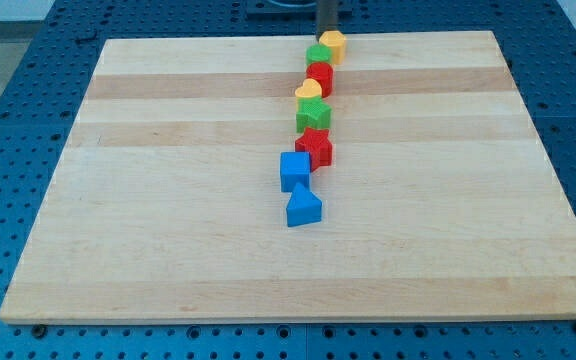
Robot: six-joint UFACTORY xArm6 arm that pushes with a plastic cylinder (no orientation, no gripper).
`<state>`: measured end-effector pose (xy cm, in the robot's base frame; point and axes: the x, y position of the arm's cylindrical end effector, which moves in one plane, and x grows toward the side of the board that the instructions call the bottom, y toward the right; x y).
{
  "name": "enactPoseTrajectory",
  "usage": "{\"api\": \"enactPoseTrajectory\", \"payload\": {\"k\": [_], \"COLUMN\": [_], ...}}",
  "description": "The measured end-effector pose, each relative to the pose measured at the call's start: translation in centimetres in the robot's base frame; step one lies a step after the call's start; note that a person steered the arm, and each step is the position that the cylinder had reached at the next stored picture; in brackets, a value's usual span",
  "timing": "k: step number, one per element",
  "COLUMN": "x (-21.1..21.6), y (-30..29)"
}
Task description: Slide the yellow hexagon slightly left
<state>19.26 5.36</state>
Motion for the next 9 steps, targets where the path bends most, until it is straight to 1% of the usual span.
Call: {"api": "enactPoseTrajectory", "payload": {"k": [2,4,7,9], "x": [0.0,0.1,2.6,2.6], "y": [7.4,6.0,6.0,4.3]}}
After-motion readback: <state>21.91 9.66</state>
